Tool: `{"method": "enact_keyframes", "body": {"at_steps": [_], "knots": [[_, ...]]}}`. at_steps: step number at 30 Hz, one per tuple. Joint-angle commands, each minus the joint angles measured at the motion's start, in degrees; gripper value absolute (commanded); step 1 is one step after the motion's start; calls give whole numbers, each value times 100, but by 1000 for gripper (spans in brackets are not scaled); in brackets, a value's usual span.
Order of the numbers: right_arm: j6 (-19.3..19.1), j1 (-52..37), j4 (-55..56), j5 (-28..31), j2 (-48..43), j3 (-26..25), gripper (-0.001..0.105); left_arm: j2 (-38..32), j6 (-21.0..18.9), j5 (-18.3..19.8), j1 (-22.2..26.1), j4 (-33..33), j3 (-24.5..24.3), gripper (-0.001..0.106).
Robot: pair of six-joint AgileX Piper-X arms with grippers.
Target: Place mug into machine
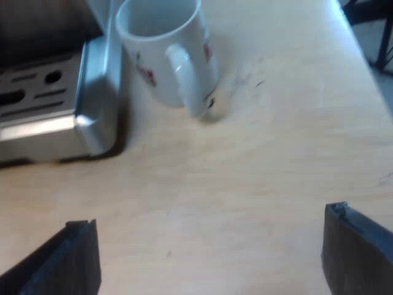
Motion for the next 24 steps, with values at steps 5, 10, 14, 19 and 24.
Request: {"method": "enact_keyframes", "body": {"at_steps": [5,10,14,19,24], "knots": [[-411,-4,177,-339,768,-744,78,534,-57,21,-728,-476,-456,80],[-1098,-4,177,-494,1290,-1248,78,893,-57,21,-1207,-901,-521,80],[-1170,-4,177,-523,1594,-1465,78,1046,-57,21,-1468,-1096,-521,80],[-1234,-4,108,-597,1946,-1530,78,1232,-57,21,-1864,-1168,-521,80],[-1234,-4,-199,-597,1992,-1443,78,1230,-42,21,-1865,-1168,-521,80]]}}
